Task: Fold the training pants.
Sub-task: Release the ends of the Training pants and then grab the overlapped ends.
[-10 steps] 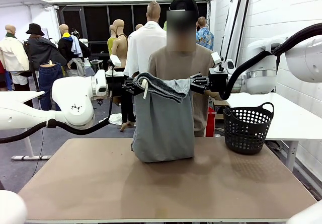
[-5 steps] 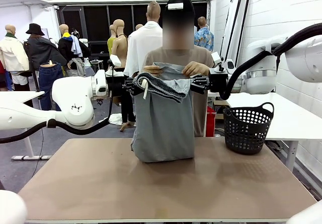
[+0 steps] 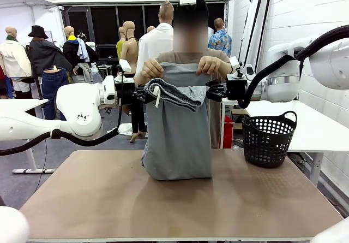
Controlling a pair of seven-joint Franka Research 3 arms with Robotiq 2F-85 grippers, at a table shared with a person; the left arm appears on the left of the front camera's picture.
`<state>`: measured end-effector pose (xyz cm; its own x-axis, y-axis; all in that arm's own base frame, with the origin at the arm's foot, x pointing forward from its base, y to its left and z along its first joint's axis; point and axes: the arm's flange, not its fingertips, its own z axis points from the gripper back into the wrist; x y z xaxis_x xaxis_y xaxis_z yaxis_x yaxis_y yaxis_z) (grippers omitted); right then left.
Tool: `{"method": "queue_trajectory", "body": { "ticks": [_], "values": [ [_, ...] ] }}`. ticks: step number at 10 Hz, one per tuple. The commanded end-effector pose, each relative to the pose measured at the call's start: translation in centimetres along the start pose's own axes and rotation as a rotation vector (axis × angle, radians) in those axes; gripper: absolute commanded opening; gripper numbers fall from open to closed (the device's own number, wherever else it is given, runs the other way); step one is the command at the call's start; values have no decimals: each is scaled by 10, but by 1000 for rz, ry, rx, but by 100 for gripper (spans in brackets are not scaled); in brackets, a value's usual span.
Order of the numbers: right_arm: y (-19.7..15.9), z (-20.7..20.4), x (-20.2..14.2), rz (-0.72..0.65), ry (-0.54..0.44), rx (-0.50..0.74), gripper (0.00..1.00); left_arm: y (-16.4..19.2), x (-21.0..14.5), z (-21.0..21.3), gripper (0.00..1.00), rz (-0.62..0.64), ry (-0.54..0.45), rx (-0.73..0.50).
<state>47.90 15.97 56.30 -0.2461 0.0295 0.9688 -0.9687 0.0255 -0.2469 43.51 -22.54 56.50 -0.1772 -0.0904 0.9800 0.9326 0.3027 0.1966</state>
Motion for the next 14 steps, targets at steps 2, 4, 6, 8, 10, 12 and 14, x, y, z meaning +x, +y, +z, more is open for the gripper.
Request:
{"method": "queue_trajectory", "body": {
  "ticks": [2, 4, 6, 8, 10, 12, 14],
  "values": [
    [0, 0, 2, 0, -4, -2, 0, -1, 1, -2, 0, 1, -7, 21],
    [0, 0, 2, 0, -4, -2, 0, -1, 1, -2, 0, 1, -7, 21],
    [0, 0, 2, 0, -4, -2, 0, -1, 1, -2, 0, 1, -7, 21],
    [0, 0, 2, 0, -4, -2, 0, -1, 1, -2, 0, 1, -7, 21],
    [0, 0, 2, 0, -4, -2, 0, -1, 1, -2, 0, 1, -7, 21],
    [0, 0, 2, 0, -4, -2, 0, -1, 1, -2, 0, 1, -7, 21],
    [0, 0, 2, 0, -4, -2, 0, -1, 1, -2, 0, 1, -7, 21]
  ]
}}
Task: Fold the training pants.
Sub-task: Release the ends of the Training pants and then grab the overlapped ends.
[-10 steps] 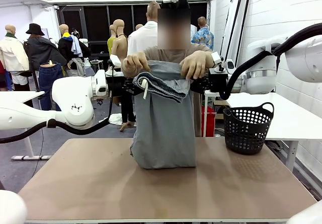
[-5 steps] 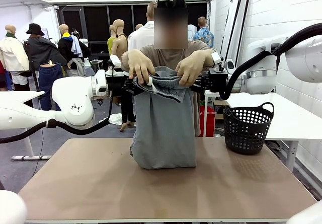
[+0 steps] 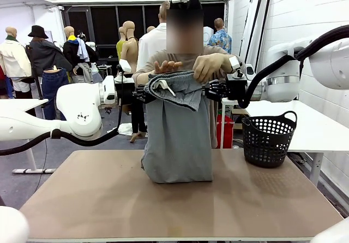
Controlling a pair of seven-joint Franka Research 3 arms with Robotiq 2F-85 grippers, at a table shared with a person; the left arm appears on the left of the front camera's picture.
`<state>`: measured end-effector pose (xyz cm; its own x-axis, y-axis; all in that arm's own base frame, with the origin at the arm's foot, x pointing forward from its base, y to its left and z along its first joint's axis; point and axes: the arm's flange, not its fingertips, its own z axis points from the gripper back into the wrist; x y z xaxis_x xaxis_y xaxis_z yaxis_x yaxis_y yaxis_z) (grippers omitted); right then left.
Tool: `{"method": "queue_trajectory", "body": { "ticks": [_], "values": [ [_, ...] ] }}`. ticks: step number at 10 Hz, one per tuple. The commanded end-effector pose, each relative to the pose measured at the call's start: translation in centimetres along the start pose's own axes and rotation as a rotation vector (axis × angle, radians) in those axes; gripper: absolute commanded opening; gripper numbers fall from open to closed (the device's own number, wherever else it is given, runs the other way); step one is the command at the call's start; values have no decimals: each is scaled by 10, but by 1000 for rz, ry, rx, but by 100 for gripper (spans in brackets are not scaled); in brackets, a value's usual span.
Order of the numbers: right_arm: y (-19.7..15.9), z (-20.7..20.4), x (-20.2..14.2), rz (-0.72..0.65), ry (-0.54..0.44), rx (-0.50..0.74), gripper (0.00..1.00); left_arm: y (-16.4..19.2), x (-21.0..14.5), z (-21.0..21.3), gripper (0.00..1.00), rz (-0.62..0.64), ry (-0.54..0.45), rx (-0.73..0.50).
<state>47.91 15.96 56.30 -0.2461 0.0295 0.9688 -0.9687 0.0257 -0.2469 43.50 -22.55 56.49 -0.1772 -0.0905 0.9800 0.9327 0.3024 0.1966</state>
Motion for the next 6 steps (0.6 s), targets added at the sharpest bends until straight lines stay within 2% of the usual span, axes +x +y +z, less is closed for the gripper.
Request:
{"method": "queue_trajectory", "body": {
  "ticks": [1, 6],
  "values": [
    [0, 0, 2, 0, -4, -2, 0, -1, 1, -2, 0, 1, -7, 21],
    [0, 0, 2, 0, -4, -2, 0, -1, 1, -2, 0, 1, -7, 21]
  ]
}}
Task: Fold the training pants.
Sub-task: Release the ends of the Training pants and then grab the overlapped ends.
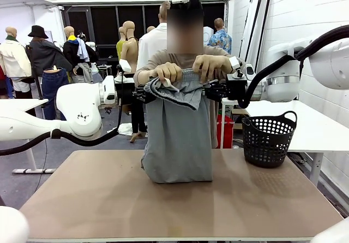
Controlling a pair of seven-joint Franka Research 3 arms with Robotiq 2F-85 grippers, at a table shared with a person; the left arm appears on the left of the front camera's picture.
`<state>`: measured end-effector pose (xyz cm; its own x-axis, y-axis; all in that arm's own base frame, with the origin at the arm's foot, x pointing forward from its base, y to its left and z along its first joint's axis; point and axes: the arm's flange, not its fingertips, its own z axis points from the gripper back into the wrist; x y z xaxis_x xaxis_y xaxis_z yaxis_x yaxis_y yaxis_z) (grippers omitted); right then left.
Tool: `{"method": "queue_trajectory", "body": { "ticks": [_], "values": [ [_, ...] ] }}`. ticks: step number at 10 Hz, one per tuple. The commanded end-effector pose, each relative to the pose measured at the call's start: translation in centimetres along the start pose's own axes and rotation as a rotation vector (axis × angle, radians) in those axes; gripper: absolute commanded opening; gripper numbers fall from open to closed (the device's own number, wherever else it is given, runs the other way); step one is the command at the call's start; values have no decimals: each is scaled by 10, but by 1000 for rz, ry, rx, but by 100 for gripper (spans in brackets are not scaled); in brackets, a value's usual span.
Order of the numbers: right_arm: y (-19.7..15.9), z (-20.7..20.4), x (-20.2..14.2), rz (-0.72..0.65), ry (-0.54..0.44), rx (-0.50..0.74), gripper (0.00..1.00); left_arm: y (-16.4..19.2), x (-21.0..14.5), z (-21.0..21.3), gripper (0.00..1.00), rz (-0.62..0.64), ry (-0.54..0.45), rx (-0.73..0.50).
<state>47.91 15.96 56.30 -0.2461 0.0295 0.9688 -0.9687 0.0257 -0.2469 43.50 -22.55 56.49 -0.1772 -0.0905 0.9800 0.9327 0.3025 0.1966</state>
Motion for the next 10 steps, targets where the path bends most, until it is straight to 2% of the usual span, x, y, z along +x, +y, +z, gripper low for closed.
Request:
{"method": "queue_trajectory", "body": {
  "ticks": [1, 10],
  "values": [
    [0, -1, 2, 0, -4, -2, 0, -1, 1, -2, 0, 1, -7, 21],
    [0, -1, 2, 0, -4, -2, 0, -1, 1, -2, 0, 1, -7, 21]
  ]
}}
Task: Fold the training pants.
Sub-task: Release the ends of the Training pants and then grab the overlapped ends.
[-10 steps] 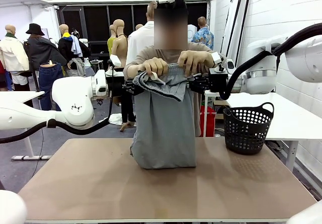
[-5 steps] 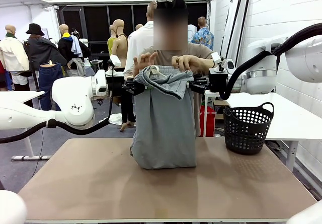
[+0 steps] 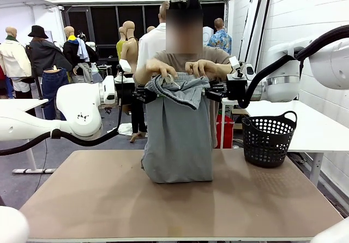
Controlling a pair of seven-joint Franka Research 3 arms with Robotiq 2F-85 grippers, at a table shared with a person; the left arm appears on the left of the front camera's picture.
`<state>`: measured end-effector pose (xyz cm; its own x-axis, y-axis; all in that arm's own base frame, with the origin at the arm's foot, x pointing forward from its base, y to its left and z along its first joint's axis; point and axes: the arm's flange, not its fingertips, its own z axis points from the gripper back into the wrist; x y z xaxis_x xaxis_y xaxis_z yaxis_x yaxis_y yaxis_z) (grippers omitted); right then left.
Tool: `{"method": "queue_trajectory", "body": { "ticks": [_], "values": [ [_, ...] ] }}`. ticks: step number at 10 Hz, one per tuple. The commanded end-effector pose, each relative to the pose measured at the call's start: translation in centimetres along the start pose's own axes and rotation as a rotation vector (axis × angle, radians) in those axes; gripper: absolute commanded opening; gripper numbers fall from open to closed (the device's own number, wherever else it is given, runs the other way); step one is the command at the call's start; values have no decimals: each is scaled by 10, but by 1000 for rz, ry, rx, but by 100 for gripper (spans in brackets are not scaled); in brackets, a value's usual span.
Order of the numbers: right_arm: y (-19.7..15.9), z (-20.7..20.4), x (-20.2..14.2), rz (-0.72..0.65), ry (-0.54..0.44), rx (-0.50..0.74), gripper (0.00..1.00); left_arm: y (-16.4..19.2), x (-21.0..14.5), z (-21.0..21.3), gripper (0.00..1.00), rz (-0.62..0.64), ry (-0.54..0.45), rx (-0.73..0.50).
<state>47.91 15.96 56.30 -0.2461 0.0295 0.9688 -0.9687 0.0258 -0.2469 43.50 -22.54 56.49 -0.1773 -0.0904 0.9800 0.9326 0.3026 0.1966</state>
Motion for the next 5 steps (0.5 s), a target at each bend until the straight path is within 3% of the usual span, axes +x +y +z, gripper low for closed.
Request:
{"method": "queue_trajectory", "body": {
  "ticks": [1, 5],
  "values": [
    [0, -1, 2, 0, -4, -2, 0, -1, 1, -2, 0, 1, -7, 21],
    [0, -1, 2, 0, -4, -2, 0, -1, 1, -2, 0, 1, -7, 21]
  ]
}}
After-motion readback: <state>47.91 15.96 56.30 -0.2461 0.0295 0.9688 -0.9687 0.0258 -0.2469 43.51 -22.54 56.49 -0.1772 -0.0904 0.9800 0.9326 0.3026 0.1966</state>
